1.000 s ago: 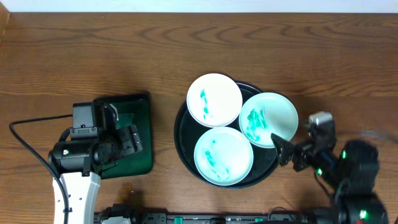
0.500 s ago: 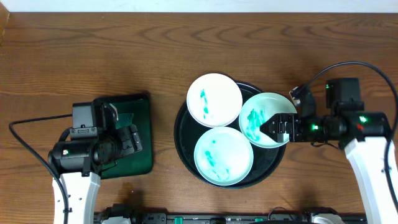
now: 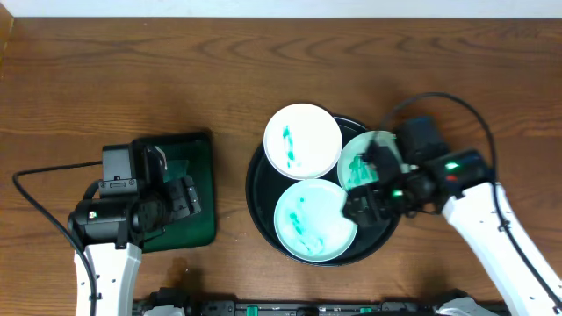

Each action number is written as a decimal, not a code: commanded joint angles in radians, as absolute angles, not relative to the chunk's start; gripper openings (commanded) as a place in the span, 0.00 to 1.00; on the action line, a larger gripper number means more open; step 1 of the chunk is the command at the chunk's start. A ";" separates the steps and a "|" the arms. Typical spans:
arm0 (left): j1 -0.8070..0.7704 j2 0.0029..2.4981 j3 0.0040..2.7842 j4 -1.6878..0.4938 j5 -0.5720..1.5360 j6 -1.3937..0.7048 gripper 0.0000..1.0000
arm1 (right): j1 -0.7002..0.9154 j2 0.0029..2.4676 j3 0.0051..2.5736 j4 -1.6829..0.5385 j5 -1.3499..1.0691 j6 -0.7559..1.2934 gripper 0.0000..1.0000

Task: Clean dirty plates on tray and stack at the side
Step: 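Reach the right gripper to the right plate and grip its rim, then close the left gripper on the green sponge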

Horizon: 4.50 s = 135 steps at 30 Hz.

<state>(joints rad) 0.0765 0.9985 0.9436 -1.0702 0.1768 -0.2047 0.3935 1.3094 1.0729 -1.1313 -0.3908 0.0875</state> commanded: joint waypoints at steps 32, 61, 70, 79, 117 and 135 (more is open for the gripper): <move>0.072 0.994 0.966 -1.076 0.175 -0.189 0.85 | 0.587 1.405 0.653 -0.665 -0.220 0.638 0.72; 0.072 0.994 0.966 -1.084 0.175 -0.188 0.80 | 0.587 1.611 0.652 -0.482 -0.132 0.659 0.04; 0.072 0.994 0.966 -1.084 0.173 -0.188 0.25 | 0.587 1.611 0.652 -0.490 -0.132 0.658 0.01; 0.073 1.119 0.966 -1.042 0.025 -0.317 0.27 | 0.587 1.611 0.652 -0.497 -0.140 0.657 0.01; 0.073 1.665 0.966 -0.635 -0.047 -0.215 0.48 | 0.587 1.611 0.652 -0.490 -0.241 0.604 0.14; 0.073 1.665 0.966 -0.673 -0.117 -0.260 0.42 | 0.591 1.611 0.652 -0.494 -0.241 0.598 0.06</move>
